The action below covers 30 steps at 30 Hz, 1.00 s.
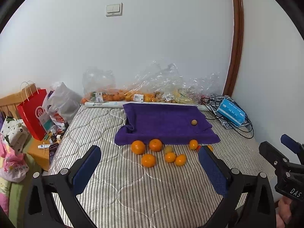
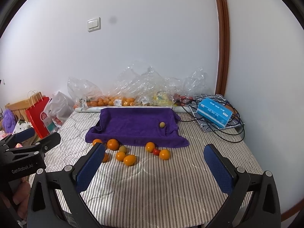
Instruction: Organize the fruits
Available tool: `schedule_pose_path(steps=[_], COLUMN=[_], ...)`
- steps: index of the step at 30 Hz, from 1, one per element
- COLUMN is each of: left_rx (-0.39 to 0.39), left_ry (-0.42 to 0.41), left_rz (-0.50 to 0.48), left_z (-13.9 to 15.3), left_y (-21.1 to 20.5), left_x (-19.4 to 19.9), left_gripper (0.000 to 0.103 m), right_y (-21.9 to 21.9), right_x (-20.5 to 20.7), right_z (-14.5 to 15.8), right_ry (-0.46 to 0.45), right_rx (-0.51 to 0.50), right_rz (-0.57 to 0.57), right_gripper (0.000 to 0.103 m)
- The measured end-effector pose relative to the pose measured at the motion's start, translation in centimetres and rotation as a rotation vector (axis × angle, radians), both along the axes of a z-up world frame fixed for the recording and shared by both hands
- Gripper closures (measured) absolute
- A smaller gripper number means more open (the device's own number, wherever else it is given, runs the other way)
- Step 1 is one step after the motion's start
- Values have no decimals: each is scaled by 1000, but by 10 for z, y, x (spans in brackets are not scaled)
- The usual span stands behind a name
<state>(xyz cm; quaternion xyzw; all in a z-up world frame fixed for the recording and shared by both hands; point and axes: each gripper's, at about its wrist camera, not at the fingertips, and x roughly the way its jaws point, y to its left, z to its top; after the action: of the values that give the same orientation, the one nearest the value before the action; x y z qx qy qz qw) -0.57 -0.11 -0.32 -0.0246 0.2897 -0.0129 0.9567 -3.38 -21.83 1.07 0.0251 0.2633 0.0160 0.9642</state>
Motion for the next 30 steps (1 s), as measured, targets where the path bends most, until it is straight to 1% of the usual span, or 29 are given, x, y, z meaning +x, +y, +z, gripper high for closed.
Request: schedule_pose_path(steps=[5, 8, 20, 30], left_rx=[4, -8, -10, 1], left_ry=[3, 1, -5, -4], left_rz=[2, 1, 7, 3], left_z=[-1, -1, 1, 2], left_y=[1, 2, 3, -2], left_x=[-1, -3, -6, -6], left_gripper=[0, 0, 0, 0], right_y=[1, 3, 10, 9], right_x=[1, 2, 2, 0], right_z=[-1, -2, -1, -2], right_ry=[4, 8, 4, 2], right_rx=[10, 6, -6, 8], right_rz=[2, 4, 14, 16], right_gripper=[0, 0, 0, 0])
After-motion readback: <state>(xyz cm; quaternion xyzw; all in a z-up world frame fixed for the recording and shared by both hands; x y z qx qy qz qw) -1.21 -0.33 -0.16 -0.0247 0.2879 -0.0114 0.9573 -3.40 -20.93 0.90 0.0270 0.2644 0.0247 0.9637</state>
